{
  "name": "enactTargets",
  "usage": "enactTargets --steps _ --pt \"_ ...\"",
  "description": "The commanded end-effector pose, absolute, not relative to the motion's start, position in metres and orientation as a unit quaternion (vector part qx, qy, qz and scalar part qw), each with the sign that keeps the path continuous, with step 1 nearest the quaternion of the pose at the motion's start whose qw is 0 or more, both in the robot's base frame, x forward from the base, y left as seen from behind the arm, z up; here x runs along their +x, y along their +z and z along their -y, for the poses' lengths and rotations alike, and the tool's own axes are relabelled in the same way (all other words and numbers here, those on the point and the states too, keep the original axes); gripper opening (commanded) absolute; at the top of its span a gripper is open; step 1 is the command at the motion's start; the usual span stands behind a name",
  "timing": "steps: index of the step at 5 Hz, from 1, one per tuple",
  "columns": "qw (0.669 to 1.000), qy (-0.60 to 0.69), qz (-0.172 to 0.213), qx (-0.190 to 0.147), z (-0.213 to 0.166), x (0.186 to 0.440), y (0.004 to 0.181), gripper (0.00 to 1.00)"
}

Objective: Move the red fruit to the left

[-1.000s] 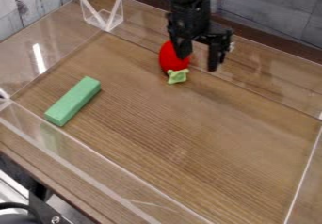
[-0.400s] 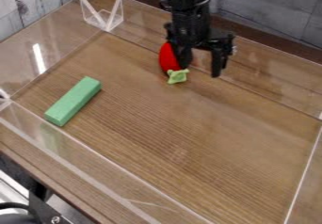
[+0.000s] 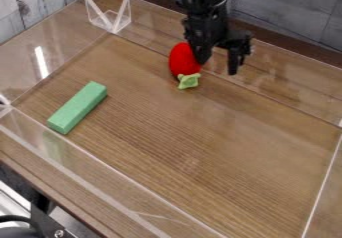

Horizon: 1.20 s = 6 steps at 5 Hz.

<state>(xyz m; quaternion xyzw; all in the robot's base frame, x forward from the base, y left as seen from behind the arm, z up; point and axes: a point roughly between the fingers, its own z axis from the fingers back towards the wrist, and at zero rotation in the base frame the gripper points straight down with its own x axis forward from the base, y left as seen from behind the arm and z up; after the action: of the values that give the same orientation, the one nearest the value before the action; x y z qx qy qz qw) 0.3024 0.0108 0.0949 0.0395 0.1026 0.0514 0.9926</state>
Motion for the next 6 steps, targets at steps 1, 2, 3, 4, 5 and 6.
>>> enactTargets --steps 1,2,3,4,5,6 --pt "0.995 0.046 -0.078 0.047 -0.020 0.299 0.114 0.00" --pt "0.992 0.083 -0.083 0.047 -0.031 0.303 0.100 1.00" --pt "0.988 0.118 -0.087 0.046 -0.040 0.307 0.086 0.00" --pt "0.987 0.123 -0.088 0.048 -0.044 0.309 0.078 0.00" --pt "0.985 0.139 -0.087 0.044 -0.052 0.310 0.079 0.00" --pt "0.985 0.143 -0.089 0.044 -0.057 0.312 0.072 0.00"
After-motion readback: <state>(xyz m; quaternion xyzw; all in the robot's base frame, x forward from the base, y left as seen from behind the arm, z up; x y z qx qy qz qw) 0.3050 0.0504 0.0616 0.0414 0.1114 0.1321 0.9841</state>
